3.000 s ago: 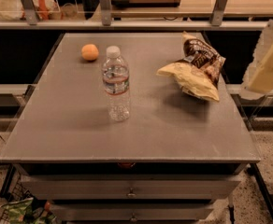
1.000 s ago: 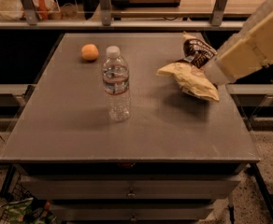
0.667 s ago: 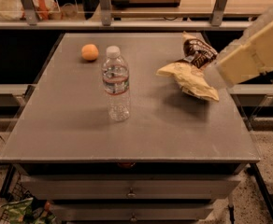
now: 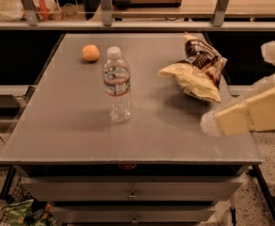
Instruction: Pick water bottle
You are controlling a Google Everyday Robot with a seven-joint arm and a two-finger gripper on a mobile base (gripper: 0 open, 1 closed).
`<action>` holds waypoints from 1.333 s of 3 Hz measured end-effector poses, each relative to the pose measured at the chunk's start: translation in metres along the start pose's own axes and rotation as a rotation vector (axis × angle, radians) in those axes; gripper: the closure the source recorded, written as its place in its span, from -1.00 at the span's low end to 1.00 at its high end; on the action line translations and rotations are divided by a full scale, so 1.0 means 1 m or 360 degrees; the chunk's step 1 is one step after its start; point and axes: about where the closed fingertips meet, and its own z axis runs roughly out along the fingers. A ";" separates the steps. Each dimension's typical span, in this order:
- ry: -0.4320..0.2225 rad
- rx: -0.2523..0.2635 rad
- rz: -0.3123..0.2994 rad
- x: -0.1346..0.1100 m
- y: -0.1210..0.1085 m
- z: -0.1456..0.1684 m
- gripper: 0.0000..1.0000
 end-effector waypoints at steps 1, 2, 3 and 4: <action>-0.0051 -0.0035 0.0058 0.029 0.012 0.016 -1.00; -0.0111 -0.0037 0.0107 0.056 0.011 0.036 -1.00; -0.0195 -0.0005 0.0171 0.073 -0.002 0.057 -1.00; -0.0195 -0.0005 0.0171 0.073 -0.002 0.057 -1.00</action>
Offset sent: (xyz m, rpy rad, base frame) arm -0.0054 -0.0058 -0.1135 0.1579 -0.0117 -0.0465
